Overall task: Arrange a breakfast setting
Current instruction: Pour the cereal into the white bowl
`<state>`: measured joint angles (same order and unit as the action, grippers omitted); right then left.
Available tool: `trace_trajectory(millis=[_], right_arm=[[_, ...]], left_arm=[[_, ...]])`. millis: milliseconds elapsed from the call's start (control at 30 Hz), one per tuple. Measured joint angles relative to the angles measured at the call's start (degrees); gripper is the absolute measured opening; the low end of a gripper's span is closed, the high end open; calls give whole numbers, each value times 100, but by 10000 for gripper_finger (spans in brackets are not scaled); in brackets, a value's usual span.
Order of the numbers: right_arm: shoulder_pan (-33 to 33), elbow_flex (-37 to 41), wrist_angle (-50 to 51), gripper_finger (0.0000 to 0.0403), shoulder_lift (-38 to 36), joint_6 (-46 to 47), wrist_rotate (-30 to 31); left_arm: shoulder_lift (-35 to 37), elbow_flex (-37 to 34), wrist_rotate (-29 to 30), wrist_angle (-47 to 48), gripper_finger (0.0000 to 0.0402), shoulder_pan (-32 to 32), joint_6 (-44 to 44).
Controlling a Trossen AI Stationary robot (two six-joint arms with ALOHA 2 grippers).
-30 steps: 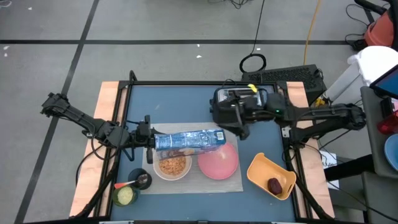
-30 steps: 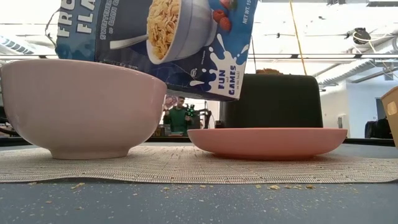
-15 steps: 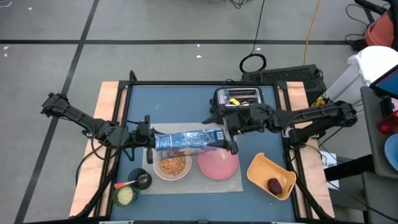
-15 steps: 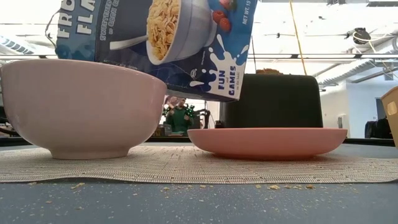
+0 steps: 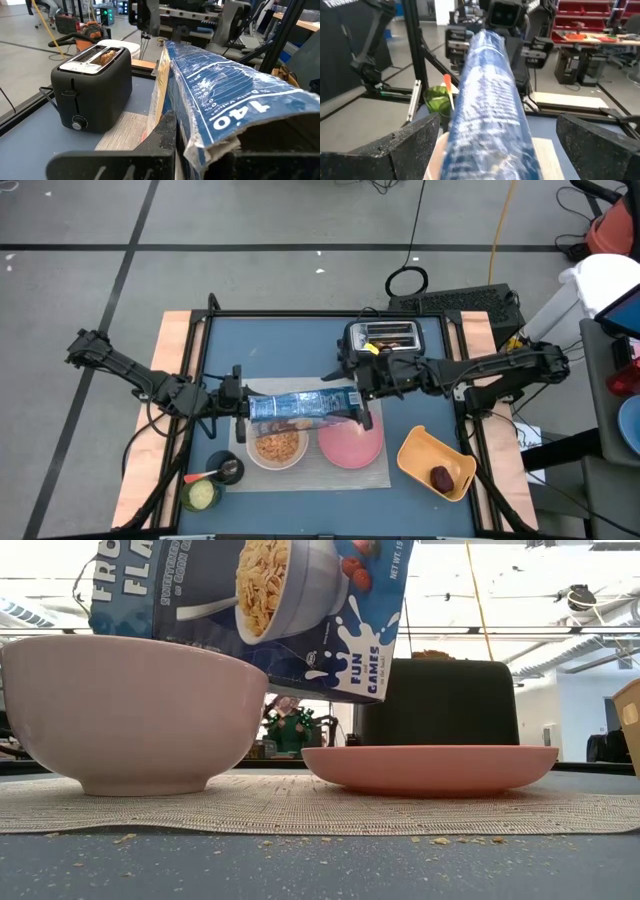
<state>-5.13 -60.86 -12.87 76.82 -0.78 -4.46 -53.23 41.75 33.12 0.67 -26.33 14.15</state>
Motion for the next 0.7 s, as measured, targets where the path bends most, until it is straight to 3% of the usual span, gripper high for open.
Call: trace_trajectory(millis=[700], right_arm=[[-28,126,755,386,-4,11,-32]], left_arm=[[0,1,-2,2,3,-2,-2]])
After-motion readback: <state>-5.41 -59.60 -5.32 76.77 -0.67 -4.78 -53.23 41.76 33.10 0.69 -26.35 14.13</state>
